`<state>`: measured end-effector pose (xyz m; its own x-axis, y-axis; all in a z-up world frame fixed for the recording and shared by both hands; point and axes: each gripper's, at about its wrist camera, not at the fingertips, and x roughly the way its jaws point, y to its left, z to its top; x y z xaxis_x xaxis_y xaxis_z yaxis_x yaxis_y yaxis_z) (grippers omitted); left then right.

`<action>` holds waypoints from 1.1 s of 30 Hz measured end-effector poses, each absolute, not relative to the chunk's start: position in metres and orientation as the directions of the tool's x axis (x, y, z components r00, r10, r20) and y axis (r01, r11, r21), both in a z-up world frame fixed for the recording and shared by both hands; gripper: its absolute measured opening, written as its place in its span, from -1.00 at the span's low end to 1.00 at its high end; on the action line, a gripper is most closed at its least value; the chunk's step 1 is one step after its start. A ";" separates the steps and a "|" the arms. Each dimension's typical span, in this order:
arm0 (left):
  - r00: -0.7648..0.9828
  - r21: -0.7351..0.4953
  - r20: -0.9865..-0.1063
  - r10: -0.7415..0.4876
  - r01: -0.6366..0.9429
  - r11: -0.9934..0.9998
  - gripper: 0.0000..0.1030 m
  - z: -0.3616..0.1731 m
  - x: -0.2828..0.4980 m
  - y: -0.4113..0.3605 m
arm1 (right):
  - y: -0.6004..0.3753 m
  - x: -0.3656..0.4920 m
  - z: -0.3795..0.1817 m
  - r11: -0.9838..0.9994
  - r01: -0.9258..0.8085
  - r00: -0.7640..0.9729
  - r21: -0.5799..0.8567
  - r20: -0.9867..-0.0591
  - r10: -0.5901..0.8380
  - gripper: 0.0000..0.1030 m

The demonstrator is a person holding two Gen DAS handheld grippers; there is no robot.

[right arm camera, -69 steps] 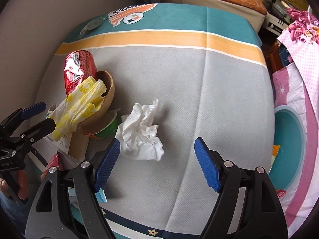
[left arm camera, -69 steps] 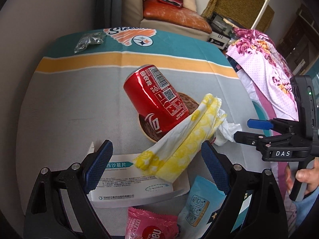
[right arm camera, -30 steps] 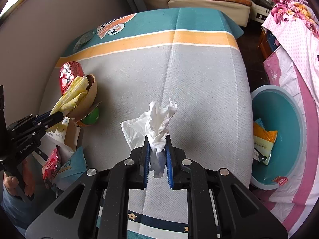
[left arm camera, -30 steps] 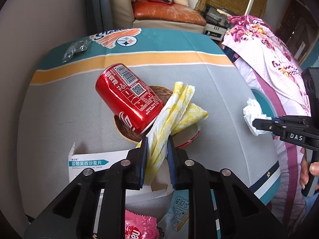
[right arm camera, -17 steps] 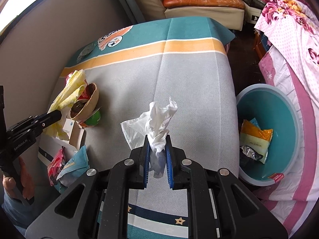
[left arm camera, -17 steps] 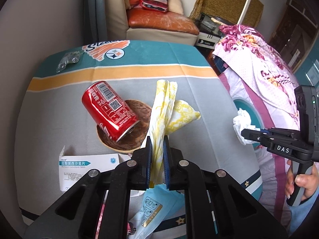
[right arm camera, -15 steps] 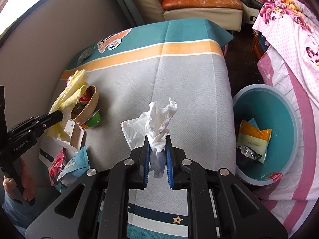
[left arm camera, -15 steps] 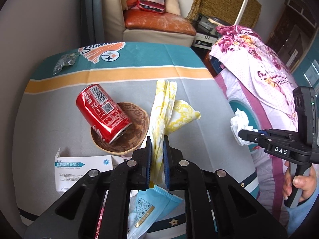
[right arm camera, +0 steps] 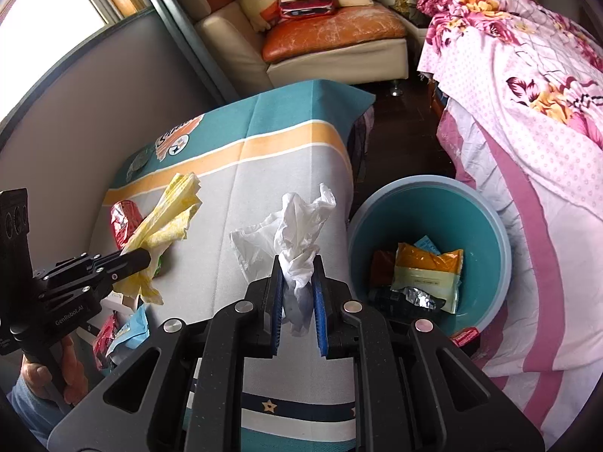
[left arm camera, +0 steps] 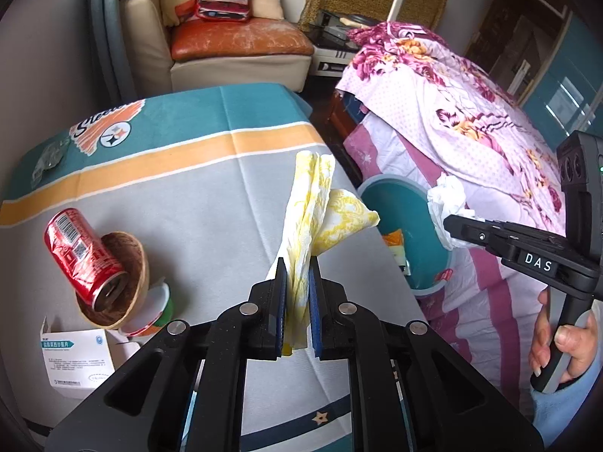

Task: Collect trash
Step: 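Carry tissue and napkin over the teal bin and open both tools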

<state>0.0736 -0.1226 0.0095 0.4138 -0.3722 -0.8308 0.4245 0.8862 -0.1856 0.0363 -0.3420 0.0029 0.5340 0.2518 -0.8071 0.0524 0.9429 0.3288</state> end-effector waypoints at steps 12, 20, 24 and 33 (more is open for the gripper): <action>0.323 -0.177 -0.858 -0.400 0.544 0.820 -0.78 -0.013 0.074 -0.219 | -0.413 0.017 -0.009 0.925 0.168 0.559 0.342 -0.806 0.196 -0.73; 0.288 -0.171 -0.875 -0.390 0.569 0.804 -0.78 -0.028 0.078 -0.248 | -0.435 0.016 -0.024 0.912 0.208 0.550 0.355 -0.813 0.191 -0.73; 0.271 -0.180 -0.876 -0.400 0.586 0.790 -0.78 -0.032 0.081 -0.266 | -0.444 0.017 -0.023 0.913 0.222 0.549 0.343 -0.818 0.173 -0.73; 0.232 -0.198 -0.879 -0.417 0.619 0.760 -0.78 -0.046 0.089 -0.305 | -0.466 0.020 -0.031 0.912 0.266 0.522 0.312 -0.842 0.136 -0.73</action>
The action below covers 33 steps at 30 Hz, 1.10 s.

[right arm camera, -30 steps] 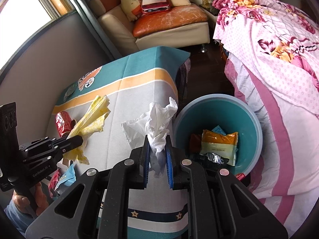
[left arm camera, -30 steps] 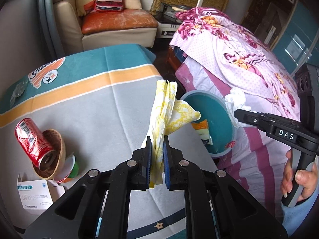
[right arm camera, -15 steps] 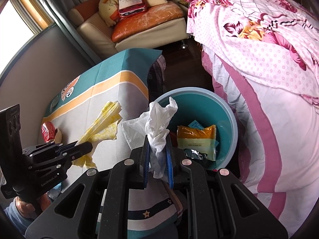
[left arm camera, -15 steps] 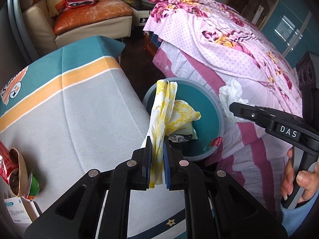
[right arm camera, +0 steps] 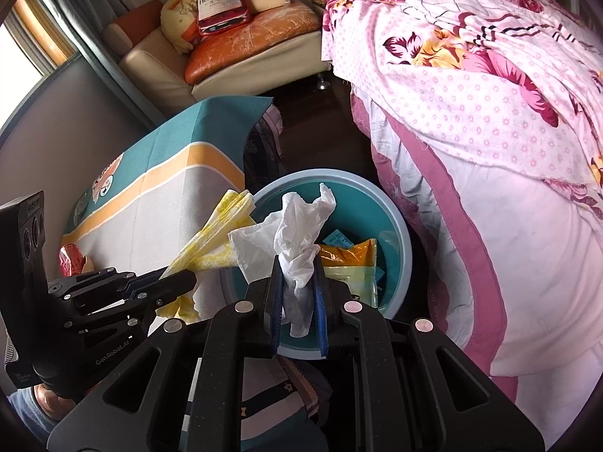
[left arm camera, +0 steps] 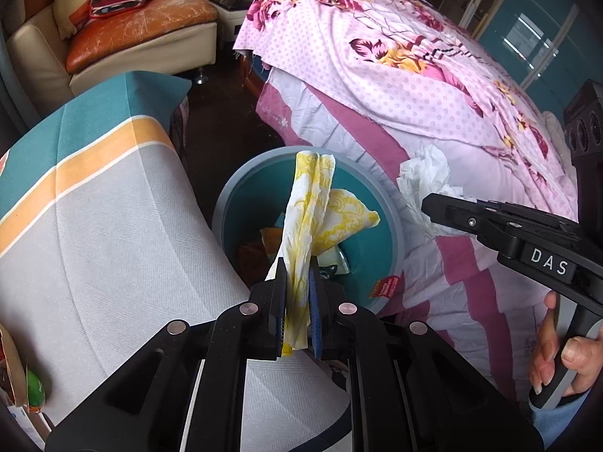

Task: Collect trash
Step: 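Carry tissue and napkin over the teal bin and open both tools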

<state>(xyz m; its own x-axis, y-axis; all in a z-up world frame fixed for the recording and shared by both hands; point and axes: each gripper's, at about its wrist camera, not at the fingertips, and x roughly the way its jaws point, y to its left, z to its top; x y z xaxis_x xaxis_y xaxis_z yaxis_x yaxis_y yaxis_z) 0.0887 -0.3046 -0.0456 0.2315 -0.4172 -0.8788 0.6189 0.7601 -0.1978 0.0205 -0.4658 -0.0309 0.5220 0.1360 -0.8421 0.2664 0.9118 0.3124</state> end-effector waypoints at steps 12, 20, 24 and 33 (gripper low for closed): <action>0.219 -0.195 -0.892 -0.397 0.605 0.772 -0.30 -0.060 0.104 -0.318 | -0.474 0.028 -0.038 0.914 0.291 0.492 0.284 -0.863 0.112 -0.73; 0.317 -0.125 -0.875 -0.367 0.583 0.803 0.74 -0.044 0.103 -0.303 | -0.473 0.033 -0.040 0.915 0.290 0.485 0.279 -0.867 0.111 -0.72; 0.323 -0.131 -0.874 -0.364 0.564 0.815 0.80 -0.041 0.102 -0.289 | -0.470 0.034 -0.040 0.919 0.284 0.481 0.274 -0.870 0.111 -0.71; 0.316 -0.158 -0.879 -0.356 0.513 0.844 0.81 -0.043 0.105 -0.258 | -0.461 0.040 -0.046 0.924 0.269 0.463 0.271 -0.878 0.122 -0.69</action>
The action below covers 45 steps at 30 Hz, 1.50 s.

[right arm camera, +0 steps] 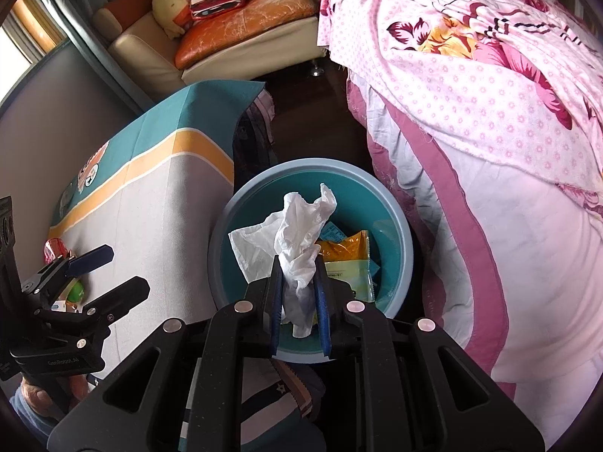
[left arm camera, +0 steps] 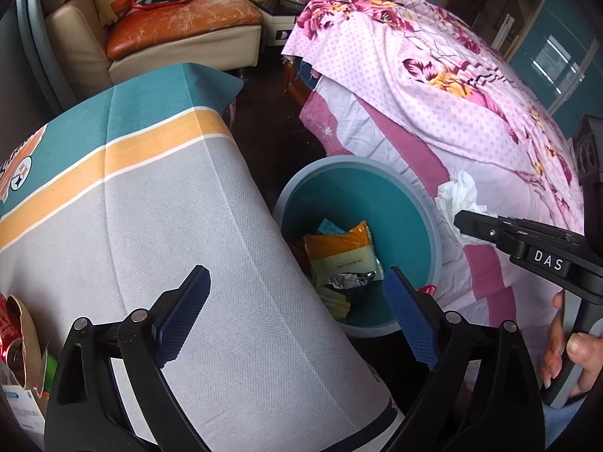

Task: Collect trash
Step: 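Carry tissue and napkin over the teal bin and open both tools, then grasp the red can with left tool while right tool grasps brown coconut bowl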

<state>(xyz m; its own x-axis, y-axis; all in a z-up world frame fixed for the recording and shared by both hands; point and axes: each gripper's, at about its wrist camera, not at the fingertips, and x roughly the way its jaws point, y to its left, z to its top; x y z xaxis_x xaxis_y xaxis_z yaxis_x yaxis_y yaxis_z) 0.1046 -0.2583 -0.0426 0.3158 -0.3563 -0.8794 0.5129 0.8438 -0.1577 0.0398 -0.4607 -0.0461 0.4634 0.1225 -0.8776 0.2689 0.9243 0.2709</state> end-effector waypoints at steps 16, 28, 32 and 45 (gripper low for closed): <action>0.326 -0.190 -0.872 -0.364 0.460 0.867 0.81 -0.038 0.104 -0.216 | -0.444 0.047 -0.049 0.930 0.283 0.430 0.234 -0.898 0.094 0.09; 0.430 -0.198 -0.840 -0.331 0.325 0.925 0.81 -0.007 0.109 -0.110 | -0.351 0.071 -0.029 0.970 0.134 0.412 0.202 -0.902 0.131 0.12; 0.459 -0.201 -0.836 -0.301 0.255 0.946 0.81 -0.002 0.109 -0.063 | -0.309 0.081 -0.023 0.981 0.063 0.403 0.184 -0.904 0.144 0.17; 0.486 -0.273 -0.844 -0.225 -0.028 0.962 0.81 -0.014 0.129 0.068 | -0.208 0.103 -0.016 0.987 -0.089 0.360 0.138 -0.919 0.161 0.21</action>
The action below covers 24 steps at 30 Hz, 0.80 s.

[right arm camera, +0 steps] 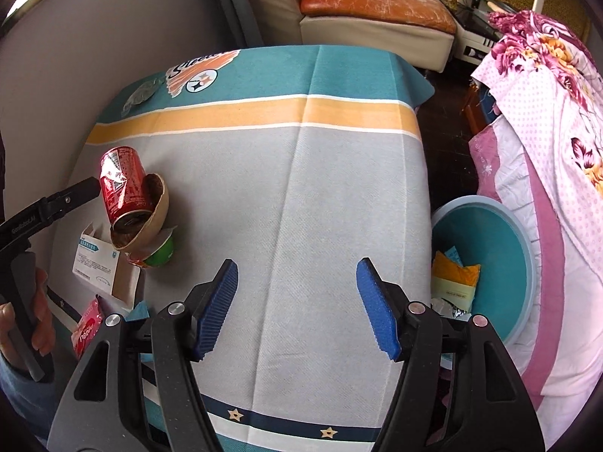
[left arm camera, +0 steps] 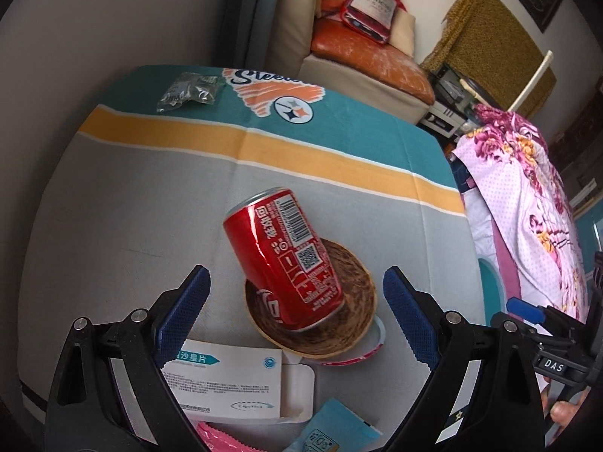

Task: Collect trash
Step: 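Grasp the red can with left tool while right tool grasps brown coconut bowl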

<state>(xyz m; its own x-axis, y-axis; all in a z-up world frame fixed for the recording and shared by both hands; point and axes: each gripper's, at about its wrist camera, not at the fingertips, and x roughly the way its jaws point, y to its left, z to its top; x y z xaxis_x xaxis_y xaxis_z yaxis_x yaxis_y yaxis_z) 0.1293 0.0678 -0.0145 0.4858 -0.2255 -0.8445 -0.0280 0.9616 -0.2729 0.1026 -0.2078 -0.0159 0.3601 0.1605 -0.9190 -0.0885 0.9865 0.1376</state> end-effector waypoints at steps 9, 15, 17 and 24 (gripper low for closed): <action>0.446 -0.291 -0.865 -0.232 -0.068 0.954 0.81 -0.040 0.155 0.068 | -0.188 0.119 -0.027 0.984 -0.118 0.329 0.137 -0.929 0.169 0.21; 0.438 -0.259 -0.876 -0.204 -0.068 0.963 0.59 -0.052 0.167 0.059 | -0.185 0.127 -0.036 0.983 -0.114 0.308 0.143 -0.936 0.172 0.21; 0.435 -0.250 -0.878 -0.202 -0.055 0.967 0.35 -0.053 0.167 0.058 | -0.184 0.129 -0.038 0.983 -0.112 0.303 0.146 -0.937 0.174 0.21; 0.486 -0.260 -0.845 -0.223 -0.008 0.966 0.34 -0.028 0.161 0.067 | -0.168 0.137 -0.040 0.976 -0.139 0.287 0.166 -0.937 0.200 0.21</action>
<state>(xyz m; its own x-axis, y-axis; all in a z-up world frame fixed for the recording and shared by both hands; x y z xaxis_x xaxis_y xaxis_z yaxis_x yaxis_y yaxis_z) 0.1609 0.0668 -0.0285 0.4861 -0.2231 -0.8449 -0.0080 0.9657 -0.2595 0.1374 -0.1676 -0.0399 0.2867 0.1999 -0.9369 -0.1386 0.9763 0.1659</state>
